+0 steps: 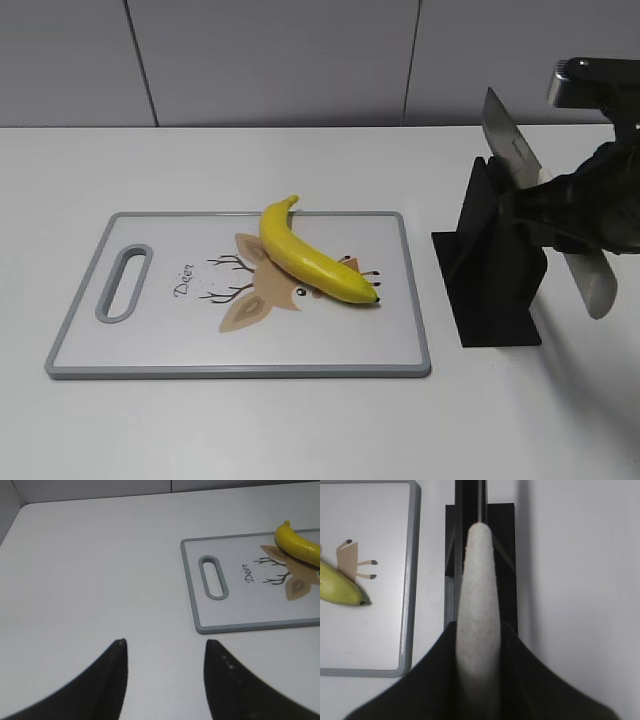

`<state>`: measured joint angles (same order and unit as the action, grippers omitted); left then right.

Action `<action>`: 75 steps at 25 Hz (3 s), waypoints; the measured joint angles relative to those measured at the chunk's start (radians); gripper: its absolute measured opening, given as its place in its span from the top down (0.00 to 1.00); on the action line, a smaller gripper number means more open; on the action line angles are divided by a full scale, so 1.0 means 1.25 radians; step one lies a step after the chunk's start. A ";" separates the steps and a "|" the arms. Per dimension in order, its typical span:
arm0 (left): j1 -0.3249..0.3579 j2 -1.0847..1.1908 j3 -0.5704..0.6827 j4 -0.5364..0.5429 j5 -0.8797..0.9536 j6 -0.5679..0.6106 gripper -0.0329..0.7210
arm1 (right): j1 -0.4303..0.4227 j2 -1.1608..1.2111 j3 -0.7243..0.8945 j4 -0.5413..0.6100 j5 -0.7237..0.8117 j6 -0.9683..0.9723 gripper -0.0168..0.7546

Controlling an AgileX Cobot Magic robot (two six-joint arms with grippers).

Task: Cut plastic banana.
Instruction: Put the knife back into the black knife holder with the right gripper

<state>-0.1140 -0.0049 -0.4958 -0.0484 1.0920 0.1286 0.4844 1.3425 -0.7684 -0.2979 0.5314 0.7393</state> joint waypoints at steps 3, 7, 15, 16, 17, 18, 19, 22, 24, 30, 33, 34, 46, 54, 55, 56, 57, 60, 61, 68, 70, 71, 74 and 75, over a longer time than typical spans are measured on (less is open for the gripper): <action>0.000 0.000 0.000 0.000 0.000 0.000 0.32 | 0.000 -0.010 -0.003 -0.002 0.000 0.000 0.75; 0.000 0.000 0.000 0.000 0.000 0.000 0.32 | 0.000 -0.033 -0.009 -0.022 0.012 -0.001 0.75; 0.000 0.000 0.000 0.000 0.000 0.000 0.32 | 0.000 -0.040 -0.009 -0.028 0.028 -0.002 0.75; 0.000 0.000 0.000 0.000 0.000 0.000 0.32 | 0.000 -0.040 -0.009 -0.028 0.028 -0.002 0.75; 0.000 0.000 0.000 0.000 0.000 0.000 0.32 | 0.000 -0.039 -0.009 -0.028 0.028 -0.002 0.75; 0.000 0.000 0.000 0.000 0.000 0.000 0.32 | 0.000 -0.033 -0.009 -0.028 0.028 -0.003 0.75; 0.000 0.000 0.000 0.000 0.000 0.000 0.32 | 0.000 -0.025 -0.009 -0.028 0.028 -0.007 0.75; 0.000 0.000 0.000 0.000 0.000 0.000 0.32 | 0.004 -0.004 -0.009 -0.030 0.019 -0.017 0.75; 0.000 0.000 0.000 0.000 0.000 0.000 0.32 | 0.008 -0.001 -0.009 -0.033 0.019 -0.017 0.75; 0.000 0.000 0.000 0.000 0.000 0.000 0.32 | 0.017 0.007 -0.010 -0.049 0.023 -0.015 0.75; 0.000 0.000 0.000 0.000 0.000 0.000 0.32 | 0.027 -0.001 -0.029 -0.063 0.040 -0.013 0.75; 0.000 0.000 0.000 0.000 0.000 0.000 0.32 | 0.029 -0.007 -0.036 -0.068 0.047 -0.014 0.75; 0.000 0.000 0.000 0.000 0.000 0.000 0.32 | 0.030 -0.016 -0.055 -0.087 0.082 -0.014 0.75; 0.000 0.000 0.000 0.000 0.000 0.000 0.32 | 0.030 0.046 -0.056 -0.070 0.080 -0.015 0.75; 0.000 0.000 0.000 0.000 0.000 0.000 0.32 | 0.031 0.052 -0.056 -0.070 0.078 -0.015 0.75; 0.000 0.000 0.000 0.000 0.000 0.000 0.32 | 0.031 0.058 -0.056 -0.069 0.076 -0.015 0.75; 0.000 0.000 0.000 0.000 0.000 0.000 0.32 | 0.031 0.065 -0.056 -0.068 0.076 -0.015 0.75; 0.000 0.000 0.000 0.000 0.000 0.000 0.32 | 0.031 0.086 -0.056 -0.052 0.076 -0.015 0.75; 0.000 0.000 0.000 0.000 0.000 0.000 0.32 | 0.031 0.091 -0.057 -0.049 0.075 -0.015 0.75; 0.000 0.000 0.000 0.000 0.000 0.000 0.32 | 0.031 0.098 -0.062 -0.049 0.073 -0.013 0.75; 0.000 0.000 0.000 0.000 0.000 0.000 0.32 | 0.031 0.103 -0.064 -0.049 0.072 -0.012 0.75; 0.000 0.000 0.000 0.000 0.000 0.000 0.32 | 0.031 0.105 -0.065 -0.049 0.072 -0.011 0.75; 0.000 0.000 0.000 0.000 0.000 0.000 0.32 | 0.031 0.108 -0.065 -0.049 0.071 -0.003 0.75; 0.000 0.000 0.000 0.000 0.000 0.000 0.32 | 0.031 0.108 -0.065 -0.049 0.071 -0.002 0.75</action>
<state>-0.1140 -0.0049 -0.4958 -0.0484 1.0920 0.1286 0.5226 1.4777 -0.8500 -0.3589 0.6199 0.7370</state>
